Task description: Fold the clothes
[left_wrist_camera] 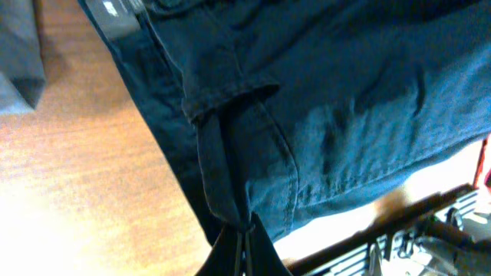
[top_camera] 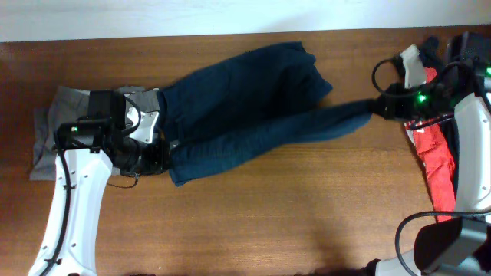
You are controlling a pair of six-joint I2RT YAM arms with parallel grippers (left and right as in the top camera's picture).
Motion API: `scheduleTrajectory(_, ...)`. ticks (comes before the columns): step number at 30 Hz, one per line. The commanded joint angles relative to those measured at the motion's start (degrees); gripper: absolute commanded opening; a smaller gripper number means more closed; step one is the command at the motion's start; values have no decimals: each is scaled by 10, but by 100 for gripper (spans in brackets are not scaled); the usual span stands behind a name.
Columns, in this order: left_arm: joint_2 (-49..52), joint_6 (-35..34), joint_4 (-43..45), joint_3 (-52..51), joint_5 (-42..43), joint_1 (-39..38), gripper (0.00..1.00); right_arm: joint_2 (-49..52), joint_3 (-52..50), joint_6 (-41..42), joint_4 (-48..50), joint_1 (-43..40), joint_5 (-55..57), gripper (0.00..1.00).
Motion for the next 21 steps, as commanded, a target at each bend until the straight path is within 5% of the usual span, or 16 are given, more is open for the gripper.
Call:
scheduleTrajectory(1,-13,22,-12,12,-7,5,0,4,-7,-7,-33,-3,43,4)
scheduleTrajectory(10,-13,26,-30,12,-8,5,0,4,-8,-2,-100,-2,53,4)
scheduleTrajectory(21,-27,76,-7,22,59,4,0,-17,-7,13,-26,-3,48,4)
